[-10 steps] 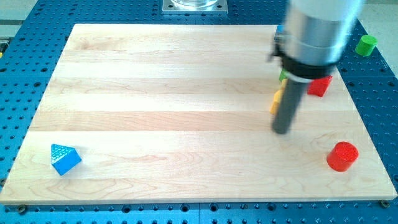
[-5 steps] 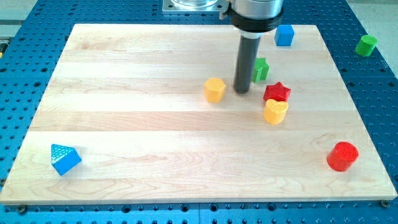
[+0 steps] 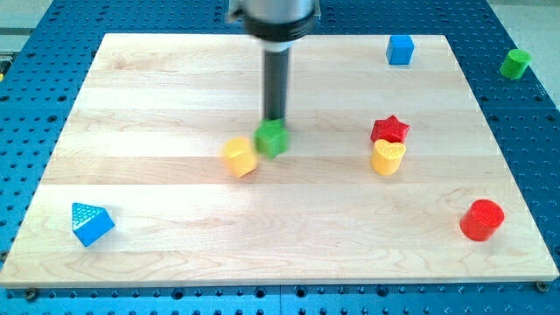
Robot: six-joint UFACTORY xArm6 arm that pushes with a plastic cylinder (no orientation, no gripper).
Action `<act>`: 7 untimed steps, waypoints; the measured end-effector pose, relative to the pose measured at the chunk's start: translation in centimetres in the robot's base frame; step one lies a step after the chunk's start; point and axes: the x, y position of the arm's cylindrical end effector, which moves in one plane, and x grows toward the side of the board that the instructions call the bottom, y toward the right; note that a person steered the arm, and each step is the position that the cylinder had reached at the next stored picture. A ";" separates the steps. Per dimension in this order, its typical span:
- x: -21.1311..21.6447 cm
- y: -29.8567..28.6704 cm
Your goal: Push the green star into the yellow hexagon
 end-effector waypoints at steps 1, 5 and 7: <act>-1.7 1.0; 5.6 -2.8; 8.0 1.1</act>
